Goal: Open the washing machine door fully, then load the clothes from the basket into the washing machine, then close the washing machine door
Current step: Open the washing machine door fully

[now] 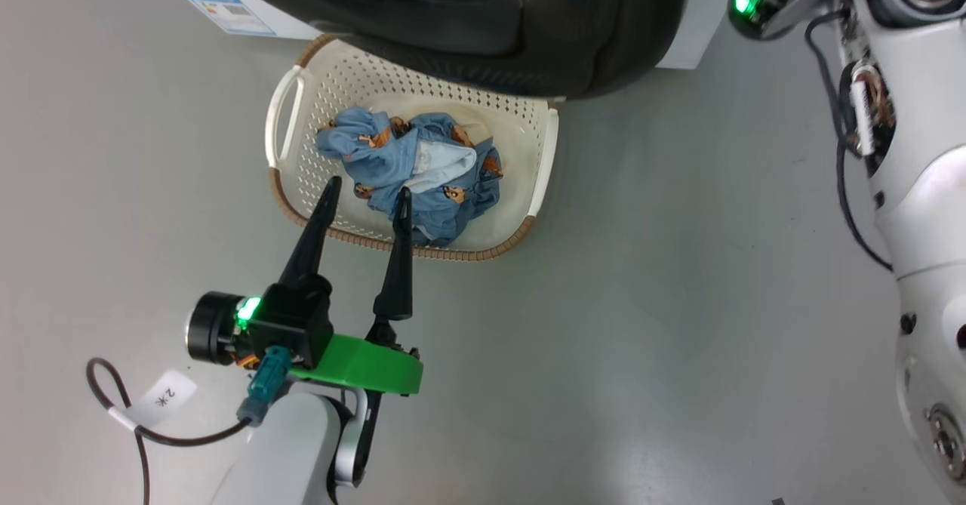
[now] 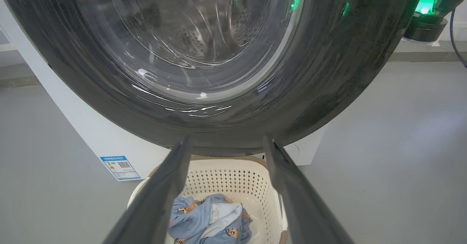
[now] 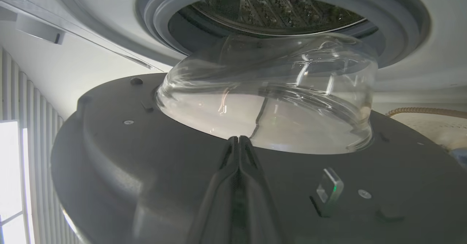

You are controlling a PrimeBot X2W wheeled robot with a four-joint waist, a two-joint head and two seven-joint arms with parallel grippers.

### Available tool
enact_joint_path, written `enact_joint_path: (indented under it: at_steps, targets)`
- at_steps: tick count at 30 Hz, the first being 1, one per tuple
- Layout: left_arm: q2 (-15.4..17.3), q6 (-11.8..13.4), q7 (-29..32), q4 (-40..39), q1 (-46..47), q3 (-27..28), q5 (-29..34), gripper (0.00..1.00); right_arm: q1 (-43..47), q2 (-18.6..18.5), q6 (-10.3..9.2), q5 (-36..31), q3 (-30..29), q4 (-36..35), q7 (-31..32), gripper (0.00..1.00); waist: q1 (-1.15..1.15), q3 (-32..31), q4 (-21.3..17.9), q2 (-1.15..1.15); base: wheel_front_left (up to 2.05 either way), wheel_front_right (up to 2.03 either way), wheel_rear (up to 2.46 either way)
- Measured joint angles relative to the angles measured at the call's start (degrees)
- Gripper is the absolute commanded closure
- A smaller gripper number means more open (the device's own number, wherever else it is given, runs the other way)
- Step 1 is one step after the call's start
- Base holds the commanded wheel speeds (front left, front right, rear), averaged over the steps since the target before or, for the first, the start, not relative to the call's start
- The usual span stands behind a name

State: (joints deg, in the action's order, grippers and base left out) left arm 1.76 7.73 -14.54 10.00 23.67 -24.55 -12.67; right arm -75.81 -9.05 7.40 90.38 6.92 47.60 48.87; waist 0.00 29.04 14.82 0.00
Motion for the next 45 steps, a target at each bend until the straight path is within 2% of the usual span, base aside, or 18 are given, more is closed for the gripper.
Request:
enact_joint_path:
  at_steps: [21,36,45]
  targets:
    - [0.03,-1.51,0.00,1.01,-4.25,1.83,0.67,0.00,16.27,3.37,0.00,3.63,4.64,-11.92,5.25,1.00,0.00,-5.98,-0.29,0.00,0.00,0.00,0.00]
    - [0.05,-3.46,0.00,3.02,-8.33,2.20,1.12,0.00,24.31,3.98,-0.01,7.50,9.73,-13.04,3.77,1.00,0.00,-12.60,0.32,0.00,0.00,0.00,0.00]
    - [0.11,-4.50,0.00,3.86,-10.88,2.75,1.53,0.00,26.92,4.08,-0.01,11.13,15.24,-13.38,0.91,1.00,0.00,-16.53,0.91,0.00,0.00,0.00,0.00]
